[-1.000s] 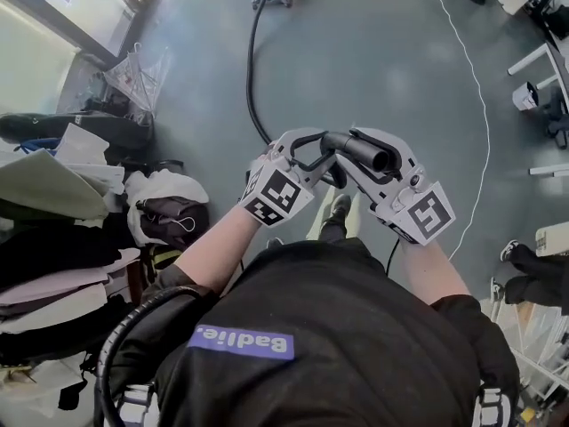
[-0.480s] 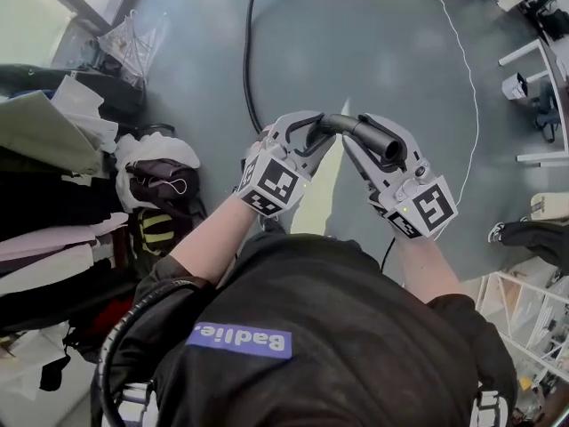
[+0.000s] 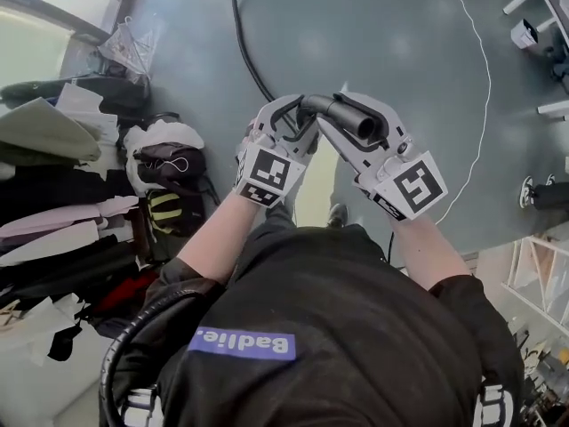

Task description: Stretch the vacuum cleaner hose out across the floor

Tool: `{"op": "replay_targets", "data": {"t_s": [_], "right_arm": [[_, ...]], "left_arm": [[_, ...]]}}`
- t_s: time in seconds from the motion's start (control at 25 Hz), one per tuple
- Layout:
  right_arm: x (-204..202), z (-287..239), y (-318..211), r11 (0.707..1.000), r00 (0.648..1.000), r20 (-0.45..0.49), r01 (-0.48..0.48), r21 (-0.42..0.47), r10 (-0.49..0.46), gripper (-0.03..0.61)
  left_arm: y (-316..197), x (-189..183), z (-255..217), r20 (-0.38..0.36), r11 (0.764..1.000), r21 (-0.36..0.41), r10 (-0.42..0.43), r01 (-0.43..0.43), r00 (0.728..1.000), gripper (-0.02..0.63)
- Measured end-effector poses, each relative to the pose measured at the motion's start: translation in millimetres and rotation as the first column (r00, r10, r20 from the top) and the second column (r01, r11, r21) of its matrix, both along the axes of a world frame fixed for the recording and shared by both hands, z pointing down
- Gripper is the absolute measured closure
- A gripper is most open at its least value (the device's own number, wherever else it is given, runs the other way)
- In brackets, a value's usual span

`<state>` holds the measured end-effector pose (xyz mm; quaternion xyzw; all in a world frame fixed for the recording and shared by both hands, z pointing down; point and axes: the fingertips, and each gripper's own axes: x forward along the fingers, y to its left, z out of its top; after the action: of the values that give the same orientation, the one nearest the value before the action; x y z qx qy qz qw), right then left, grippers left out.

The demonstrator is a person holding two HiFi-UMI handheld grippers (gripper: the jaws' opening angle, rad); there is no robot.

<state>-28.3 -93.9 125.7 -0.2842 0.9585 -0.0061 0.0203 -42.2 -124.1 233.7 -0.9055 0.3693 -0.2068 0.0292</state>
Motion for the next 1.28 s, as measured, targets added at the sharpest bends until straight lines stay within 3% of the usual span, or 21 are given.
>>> {"op": "replay_targets", "data": {"t_s": [0.16, 0.4, 0.64, 0.88, 1.12, 1.28], "right_arm": [[48.9, 1.5, 33.0, 0.999, 0.999, 0.017, -0.047, 0.001, 0.046, 0.422], [61.5, 6.7, 85.4, 0.988, 0.988, -0.015, -0.153, 0.001, 0.153, 0.423], [12.0, 15.4, 149.1, 0.976, 0.973, -0.081, -0.217, -0.004, 0.216, 0.423], [-35.0, 23.1, 201.0, 0.97, 0.966, -0.11, -0.241, -0.034, 0.236, 0.423], [-42.7, 22.8, 222.8, 0.977, 0.974, -0.099, -0.209, -0.043, 0.204, 0.423], [-30.7, 22.6, 233.0, 0.986, 0.984, -0.08, -0.163, -0.023, 0.161, 0.423]], "left_arm": [[30.7, 46.4, 3.2, 0.02, 0.998, 0.011, 0.057, -0.057, 0.998, 0.457], [80.3, 68.9, 2.1, -0.006, 0.978, 0.054, 0.204, -0.203, 0.979, 0.457], [143.8, 22.0, 14.5, -0.059, 0.963, 0.059, 0.267, -0.264, 0.962, 0.456], [195.8, -27.1, 18.3, -0.043, 0.95, 0.057, 0.308, -0.306, 0.95, 0.456], [217.9, -39.3, 17.0, -0.028, 0.957, 0.052, 0.288, -0.287, 0.957, 0.456], [227.5, -27.2, 19.1, -0.016, 0.966, 0.047, 0.256, -0.256, 0.966, 0.456]]}}
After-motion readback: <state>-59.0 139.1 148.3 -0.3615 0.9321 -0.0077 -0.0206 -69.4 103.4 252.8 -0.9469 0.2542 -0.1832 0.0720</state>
